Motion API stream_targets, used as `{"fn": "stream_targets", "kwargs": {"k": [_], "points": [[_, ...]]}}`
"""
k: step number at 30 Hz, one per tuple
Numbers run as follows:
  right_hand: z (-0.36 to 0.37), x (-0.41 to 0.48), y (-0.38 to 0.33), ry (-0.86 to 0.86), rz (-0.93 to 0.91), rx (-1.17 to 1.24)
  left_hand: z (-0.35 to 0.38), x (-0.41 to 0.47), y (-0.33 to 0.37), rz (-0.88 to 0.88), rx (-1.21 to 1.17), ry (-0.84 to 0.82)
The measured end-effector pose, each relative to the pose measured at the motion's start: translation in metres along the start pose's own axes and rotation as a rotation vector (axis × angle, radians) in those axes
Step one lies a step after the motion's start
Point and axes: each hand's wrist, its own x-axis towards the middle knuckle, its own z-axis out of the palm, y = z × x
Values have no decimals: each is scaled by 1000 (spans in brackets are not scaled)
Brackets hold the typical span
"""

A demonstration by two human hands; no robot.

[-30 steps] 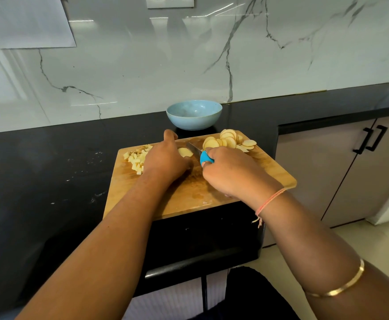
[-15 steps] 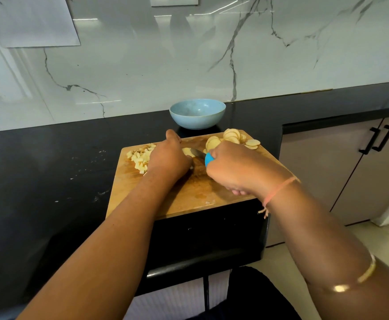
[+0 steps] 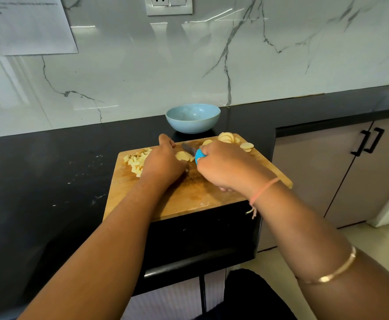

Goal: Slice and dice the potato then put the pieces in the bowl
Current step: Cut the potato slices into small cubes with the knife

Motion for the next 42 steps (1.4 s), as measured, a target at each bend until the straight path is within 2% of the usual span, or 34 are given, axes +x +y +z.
{"fn": "stream_targets", "kwargs": {"k": [6,12,19,27,34,42], "points": [[11,21,-12,-91,59,-24,0,-1,-1,12,-19,10],[2,-4,-6,-141,45,-39,2,1,1,-4,-18,-1],[1,-43,16,-119,0,-28,2,1,-3,30,-15,-2],[0,-6,0,-26,-4,-13,-4,2,-4,-13,-105,2],[10,16,-20,-122,45,-40,-2,-2,-6,36,-106,31],[9,-13,-7,-149,30,-82,-3,-2,-2,6,-135,23]]}}
